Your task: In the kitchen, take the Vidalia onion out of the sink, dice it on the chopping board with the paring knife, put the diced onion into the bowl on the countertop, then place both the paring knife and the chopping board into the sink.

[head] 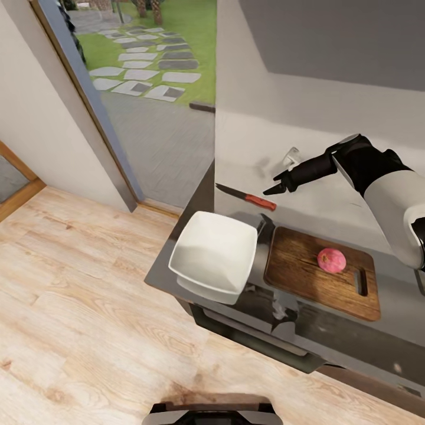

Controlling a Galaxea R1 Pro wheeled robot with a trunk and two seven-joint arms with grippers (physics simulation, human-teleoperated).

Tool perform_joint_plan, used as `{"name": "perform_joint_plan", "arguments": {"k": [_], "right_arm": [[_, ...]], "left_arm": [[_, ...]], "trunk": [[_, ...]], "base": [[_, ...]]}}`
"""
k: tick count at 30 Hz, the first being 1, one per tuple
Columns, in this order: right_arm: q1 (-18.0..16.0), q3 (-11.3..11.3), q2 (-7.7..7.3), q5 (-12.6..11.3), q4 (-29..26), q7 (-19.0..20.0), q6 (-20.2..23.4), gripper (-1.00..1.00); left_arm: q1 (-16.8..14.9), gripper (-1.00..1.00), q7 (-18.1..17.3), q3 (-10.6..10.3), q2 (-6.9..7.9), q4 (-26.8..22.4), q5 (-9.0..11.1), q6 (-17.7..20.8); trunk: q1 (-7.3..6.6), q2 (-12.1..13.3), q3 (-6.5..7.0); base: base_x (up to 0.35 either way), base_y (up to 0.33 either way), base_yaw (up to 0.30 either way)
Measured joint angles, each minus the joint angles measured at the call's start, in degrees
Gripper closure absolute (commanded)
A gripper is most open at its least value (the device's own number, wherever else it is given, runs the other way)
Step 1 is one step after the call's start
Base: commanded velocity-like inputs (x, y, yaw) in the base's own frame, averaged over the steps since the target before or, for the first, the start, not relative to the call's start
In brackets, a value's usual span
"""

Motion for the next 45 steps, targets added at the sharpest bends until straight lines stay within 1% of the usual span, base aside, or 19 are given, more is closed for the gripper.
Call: {"name": "perform_joint_plan", "arguments": {"k": [8, 19, 21, 26, 27, 29, 45], "right_arm": [[0.1, 0.0, 0.08, 0.0, 0.0, 0.0, 0.0, -1.0], [0.2, 0.0, 0.04, 0.0, 0.1, -0.1, 0.0, -1.0], [0.4, 0.0, 0.02, 0.0, 0.1, -0.2, -0.3, -1.0], [0.6, 0.1, 0.0, 0.0, 1.2, -0.6, -3.0, -1.0], [0.7, 0.2, -0.01, 0.0, 2.4, -0.8, -3.7, -1.0], [0.7, 0.1, -0.01, 0.0, 3.0, -1.0, -4.1, -1.0], [0.7, 0.1, -0.01, 0.0, 3.4, -1.0, -4.3, -1.0]], "left_arm": [[0.0, -1.0, 0.0, 0.0, 0.0, 0.0, 0.0, 0.0], [0.0, -1.0, 0.0, 0.0, 0.0, 0.0, 0.0, 0.0], [0.0, -1.0, 0.0, 0.0, 0.0, 0.0, 0.0, 0.0], [0.0, -1.0, 0.0, 0.0, 0.0, 0.0, 0.0, 0.0], [0.0, -1.0, 0.0, 0.0, 0.0, 0.0, 0.0, 0.1], [0.0, -1.0, 0.0, 0.0, 0.0, 0.0, 0.0, 0.1], [0.0, -1.0, 0.0, 0.0, 0.0, 0.0, 0.0, 0.1]], "trunk": [[-0.01, 0.0, 0.0], [0.01, 0.0, 0.0], [0.01, 0.0, -0.01], [0.01, 0.0, -0.09], [0.01, 0.0, -0.13], [0.01, 0.0, -0.23], [0.01, 0.0, -1.3]], "base": [[0.211, 0.0, 0.0], [0.02, 0.0, 0.0], [0.001, 0.0, 0.0], [0.0, 0.0, 0.0], [0.0, 0.0, 0.0], [0.0, 0.0, 0.0], [0.0, 0.0, 0.0]]}}
